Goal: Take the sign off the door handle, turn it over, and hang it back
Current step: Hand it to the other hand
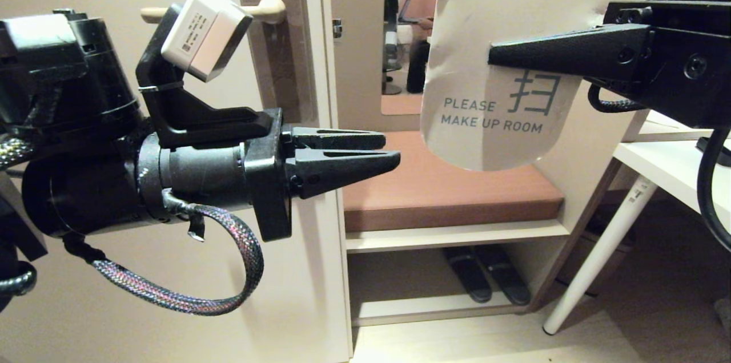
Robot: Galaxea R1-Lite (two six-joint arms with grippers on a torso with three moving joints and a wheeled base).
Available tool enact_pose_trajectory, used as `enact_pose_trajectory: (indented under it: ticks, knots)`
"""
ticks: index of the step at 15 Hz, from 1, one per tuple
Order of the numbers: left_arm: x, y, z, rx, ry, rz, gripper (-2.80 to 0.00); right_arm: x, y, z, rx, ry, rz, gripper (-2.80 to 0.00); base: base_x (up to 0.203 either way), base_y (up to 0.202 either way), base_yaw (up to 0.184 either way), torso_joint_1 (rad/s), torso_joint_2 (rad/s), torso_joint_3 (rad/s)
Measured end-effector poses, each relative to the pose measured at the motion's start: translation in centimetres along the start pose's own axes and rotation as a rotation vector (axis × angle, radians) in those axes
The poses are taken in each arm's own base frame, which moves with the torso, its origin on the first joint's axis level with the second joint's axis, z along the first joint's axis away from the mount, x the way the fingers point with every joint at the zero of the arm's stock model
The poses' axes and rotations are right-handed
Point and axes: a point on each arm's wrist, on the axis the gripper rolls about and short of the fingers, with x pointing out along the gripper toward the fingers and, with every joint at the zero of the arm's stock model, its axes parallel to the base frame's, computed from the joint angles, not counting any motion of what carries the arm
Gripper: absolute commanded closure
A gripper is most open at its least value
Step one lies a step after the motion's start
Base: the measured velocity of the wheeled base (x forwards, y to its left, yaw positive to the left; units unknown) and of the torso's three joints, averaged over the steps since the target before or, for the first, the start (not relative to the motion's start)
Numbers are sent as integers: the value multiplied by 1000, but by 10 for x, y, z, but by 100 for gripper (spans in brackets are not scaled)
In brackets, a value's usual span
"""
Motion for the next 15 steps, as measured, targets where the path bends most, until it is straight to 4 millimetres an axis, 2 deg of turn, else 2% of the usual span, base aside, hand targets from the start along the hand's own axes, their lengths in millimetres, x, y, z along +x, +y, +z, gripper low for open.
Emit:
enact_pose_trajectory:
  ticks: [9, 15]
  knots:
    - [5, 3, 2, 25, -40, -7, -280, 12, 12, 0, -1, 5, 66, 0, 0, 0, 0, 0, 0, 0]
    - [11, -3, 1, 19, -35, -41, -280, 29, 19, -3, 2, 15, 136, 0, 0, 0, 0, 0, 0, 0]
